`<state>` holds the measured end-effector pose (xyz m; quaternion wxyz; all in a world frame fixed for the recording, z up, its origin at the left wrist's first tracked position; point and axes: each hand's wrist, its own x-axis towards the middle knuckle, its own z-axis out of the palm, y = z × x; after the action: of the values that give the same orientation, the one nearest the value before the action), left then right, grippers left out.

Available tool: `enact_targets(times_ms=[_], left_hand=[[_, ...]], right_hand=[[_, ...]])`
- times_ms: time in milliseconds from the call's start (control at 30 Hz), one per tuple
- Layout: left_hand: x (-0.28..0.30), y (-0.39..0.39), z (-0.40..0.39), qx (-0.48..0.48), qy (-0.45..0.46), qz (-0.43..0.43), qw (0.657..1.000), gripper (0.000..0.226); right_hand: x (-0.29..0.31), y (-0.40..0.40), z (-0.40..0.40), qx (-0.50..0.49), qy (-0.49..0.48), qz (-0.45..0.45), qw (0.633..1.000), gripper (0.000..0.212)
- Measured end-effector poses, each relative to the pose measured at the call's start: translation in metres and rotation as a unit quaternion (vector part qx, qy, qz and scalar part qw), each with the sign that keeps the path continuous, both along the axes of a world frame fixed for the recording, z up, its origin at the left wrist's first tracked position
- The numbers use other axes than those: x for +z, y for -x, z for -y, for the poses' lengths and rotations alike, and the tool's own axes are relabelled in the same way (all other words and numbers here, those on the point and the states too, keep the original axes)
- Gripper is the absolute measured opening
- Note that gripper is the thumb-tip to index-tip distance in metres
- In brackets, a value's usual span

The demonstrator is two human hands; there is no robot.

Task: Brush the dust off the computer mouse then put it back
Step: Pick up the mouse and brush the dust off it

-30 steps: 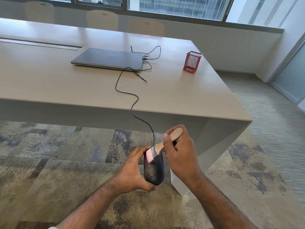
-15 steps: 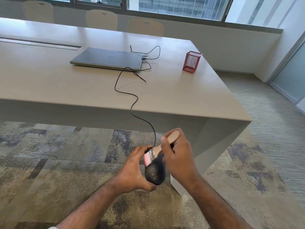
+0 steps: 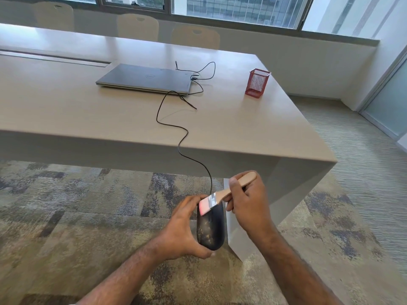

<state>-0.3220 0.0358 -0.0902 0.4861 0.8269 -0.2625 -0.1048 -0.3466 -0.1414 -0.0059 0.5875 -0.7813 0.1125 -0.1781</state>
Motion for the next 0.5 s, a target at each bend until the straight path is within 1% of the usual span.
enact_targets(times_ms=[100,167,267,400,500], left_hand=[[0.0,0.0,-0.001,0.001,-0.003,-0.003,1.0,0.121],[0.001,0.001,0.0,0.001,-0.006,0.001,1.0,0.121],[0.002,0.002,0.001,-0.003,-0.018,0.007,1.0,0.121],[0.002,0.002,0.002,-0.005,-0.024,0.009,1.0,0.119],[0.001,0.001,0.001,-0.005,-0.024,0.003,1.0,0.118]], right_hand=[[0.0,-0.005,0.008,-0.053,-0.013,0.007,0.998,0.01],[-0.003,-0.006,0.008,-0.069,-0.015,-0.009,0.997,0.01],[-0.009,-0.006,0.003,-0.064,-0.017,-0.036,0.997,0.01],[-0.013,-0.004,-0.006,-0.046,0.022,-0.045,0.998,0.01],[-0.01,-0.003,-0.007,-0.034,0.001,-0.043,0.998,0.01]])
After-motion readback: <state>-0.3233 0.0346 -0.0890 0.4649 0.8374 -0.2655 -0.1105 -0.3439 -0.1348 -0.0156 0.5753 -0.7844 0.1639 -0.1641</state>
